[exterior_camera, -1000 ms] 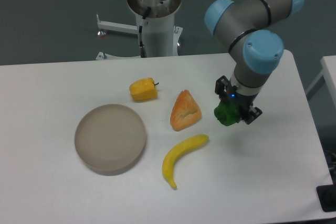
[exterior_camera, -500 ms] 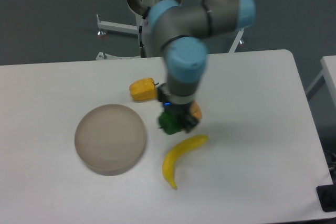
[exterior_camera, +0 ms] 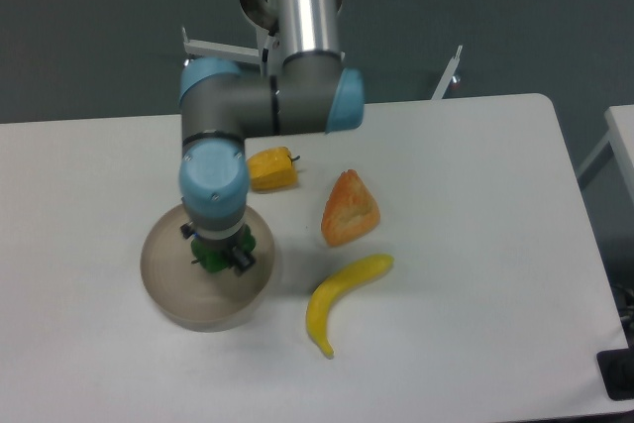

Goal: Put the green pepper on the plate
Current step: 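Lower the green pepper onto the plate and open the gripper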

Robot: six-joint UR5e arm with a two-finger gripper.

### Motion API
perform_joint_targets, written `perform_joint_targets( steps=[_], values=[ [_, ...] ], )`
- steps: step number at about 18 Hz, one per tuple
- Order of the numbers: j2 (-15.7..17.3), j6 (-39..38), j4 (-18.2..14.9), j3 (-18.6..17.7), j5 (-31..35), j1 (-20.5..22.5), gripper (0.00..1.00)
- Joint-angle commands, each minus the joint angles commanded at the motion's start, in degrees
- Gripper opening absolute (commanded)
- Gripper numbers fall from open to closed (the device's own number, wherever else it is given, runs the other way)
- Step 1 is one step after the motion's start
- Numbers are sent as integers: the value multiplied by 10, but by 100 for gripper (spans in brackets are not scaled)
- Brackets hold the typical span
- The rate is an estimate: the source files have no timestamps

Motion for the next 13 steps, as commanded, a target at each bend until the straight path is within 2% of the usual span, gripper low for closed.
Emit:
perform_joint_targets(
  steps=[3,4,7,13],
  values=[
    [-3,0,19,-17,1,-4,82],
    [-1,-1,28,-22,3,-4,100],
    [8,-1,37,-27,4,-4,100],
    [31,1,38,-12,5,8,100]
  ],
)
